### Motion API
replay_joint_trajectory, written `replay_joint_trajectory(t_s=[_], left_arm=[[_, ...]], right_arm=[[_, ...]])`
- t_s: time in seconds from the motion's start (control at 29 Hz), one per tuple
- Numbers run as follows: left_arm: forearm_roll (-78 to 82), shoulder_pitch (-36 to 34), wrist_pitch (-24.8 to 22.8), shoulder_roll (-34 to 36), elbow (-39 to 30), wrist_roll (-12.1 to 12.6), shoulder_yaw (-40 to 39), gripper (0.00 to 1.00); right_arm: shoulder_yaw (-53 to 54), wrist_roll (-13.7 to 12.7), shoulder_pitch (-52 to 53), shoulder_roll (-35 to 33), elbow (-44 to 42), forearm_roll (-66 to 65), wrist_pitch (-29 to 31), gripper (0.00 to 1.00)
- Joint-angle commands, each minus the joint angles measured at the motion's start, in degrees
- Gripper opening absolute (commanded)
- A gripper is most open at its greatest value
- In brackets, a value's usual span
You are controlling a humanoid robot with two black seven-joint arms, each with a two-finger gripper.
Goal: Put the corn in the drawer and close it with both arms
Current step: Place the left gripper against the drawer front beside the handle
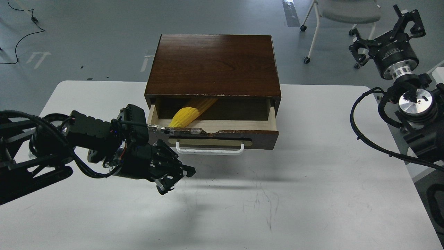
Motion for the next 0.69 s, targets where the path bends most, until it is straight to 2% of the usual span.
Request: replay_joint_trajectory(t_s=[0.0, 0.1, 0.28, 0.66], left_arm=[[0.1, -1.3, 0.0, -1.2, 2.0, 0.0, 0.1, 0.0], [0.1, -1.4, 0.0, -1.8, 3.0, 0.1, 0.1, 0.0], [0.3, -1.4, 0.0, -1.8, 3.2, 2.4, 0.1, 0.0], [3.5, -2.1, 0.0, -2.0, 4.8, 2.5, 0.1, 0.0]], right_arm=[[-0.1, -0.1, -0.1, 0.0, 0.0, 0.0, 0.0, 1.0], [-0.1, -0.1, 0.0, 0.0, 0.0, 0.0, 0.0, 1.0], [-0.1, -0.1, 0.0, 0.0, 0.0, 0.0, 0.0, 1.0], [-0.3, -0.1, 0.3, 0.0, 0.0, -0.1, 0.1, 1.0]])
